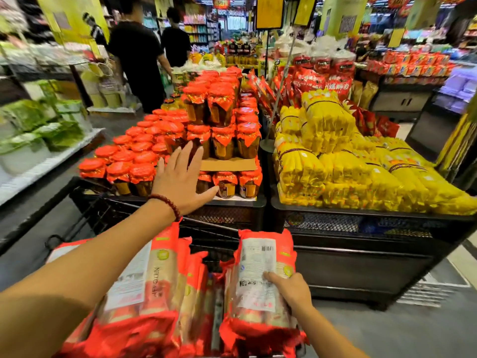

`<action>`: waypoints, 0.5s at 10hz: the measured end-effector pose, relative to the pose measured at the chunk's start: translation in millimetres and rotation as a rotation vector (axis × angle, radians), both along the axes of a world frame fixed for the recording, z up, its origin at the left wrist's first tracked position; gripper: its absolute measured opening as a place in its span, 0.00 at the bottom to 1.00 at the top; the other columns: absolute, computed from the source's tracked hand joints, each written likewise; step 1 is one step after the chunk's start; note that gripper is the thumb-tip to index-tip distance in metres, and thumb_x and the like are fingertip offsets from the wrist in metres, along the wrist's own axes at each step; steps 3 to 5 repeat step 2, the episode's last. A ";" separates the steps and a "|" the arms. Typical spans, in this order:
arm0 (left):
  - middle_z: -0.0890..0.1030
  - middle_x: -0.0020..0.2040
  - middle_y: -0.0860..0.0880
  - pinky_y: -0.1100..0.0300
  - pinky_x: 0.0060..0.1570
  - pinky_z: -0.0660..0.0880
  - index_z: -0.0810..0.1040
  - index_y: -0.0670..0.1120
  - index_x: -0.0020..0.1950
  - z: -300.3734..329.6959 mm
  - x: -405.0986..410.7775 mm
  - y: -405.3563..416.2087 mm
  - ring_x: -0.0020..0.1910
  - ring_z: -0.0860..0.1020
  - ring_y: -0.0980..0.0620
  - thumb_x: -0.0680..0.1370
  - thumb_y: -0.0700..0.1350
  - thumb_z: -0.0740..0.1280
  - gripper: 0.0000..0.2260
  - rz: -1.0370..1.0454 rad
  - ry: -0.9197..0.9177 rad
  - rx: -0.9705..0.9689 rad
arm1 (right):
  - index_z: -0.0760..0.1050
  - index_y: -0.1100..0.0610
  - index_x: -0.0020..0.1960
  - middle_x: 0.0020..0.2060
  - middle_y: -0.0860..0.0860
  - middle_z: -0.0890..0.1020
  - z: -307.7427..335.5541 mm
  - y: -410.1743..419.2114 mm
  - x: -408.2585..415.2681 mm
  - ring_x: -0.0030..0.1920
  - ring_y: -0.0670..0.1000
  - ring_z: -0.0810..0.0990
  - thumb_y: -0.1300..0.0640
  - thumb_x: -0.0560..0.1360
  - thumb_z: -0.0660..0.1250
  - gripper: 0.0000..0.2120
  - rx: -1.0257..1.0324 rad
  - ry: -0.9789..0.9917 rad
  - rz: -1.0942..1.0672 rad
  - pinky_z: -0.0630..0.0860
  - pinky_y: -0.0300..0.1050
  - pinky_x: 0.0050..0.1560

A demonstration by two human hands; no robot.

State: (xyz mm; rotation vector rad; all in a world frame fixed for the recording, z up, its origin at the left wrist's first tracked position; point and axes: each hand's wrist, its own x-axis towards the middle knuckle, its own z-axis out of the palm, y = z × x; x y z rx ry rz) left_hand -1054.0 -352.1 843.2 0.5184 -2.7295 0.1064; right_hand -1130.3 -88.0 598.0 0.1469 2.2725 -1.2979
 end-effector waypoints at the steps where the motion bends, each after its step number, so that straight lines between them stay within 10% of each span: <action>1: 0.48 0.80 0.44 0.37 0.72 0.53 0.48 0.49 0.79 -17.2 3.1 -1.5 0.78 0.51 0.42 0.71 0.69 0.54 0.42 0.024 -0.068 0.028 | 0.77 0.60 0.58 0.51 0.55 0.84 19.5 2.0 4.8 0.50 0.56 0.84 0.28 0.50 0.71 0.48 0.113 0.012 0.065 0.80 0.49 0.51; 5: 0.49 0.79 0.43 0.36 0.72 0.54 0.49 0.49 0.79 -24.2 1.0 -1.7 0.78 0.52 0.42 0.70 0.70 0.52 0.43 0.028 -0.118 0.040 | 0.72 0.62 0.63 0.58 0.57 0.80 48.9 2.8 5.1 0.59 0.58 0.80 0.31 0.60 0.72 0.44 0.224 0.083 0.135 0.76 0.49 0.56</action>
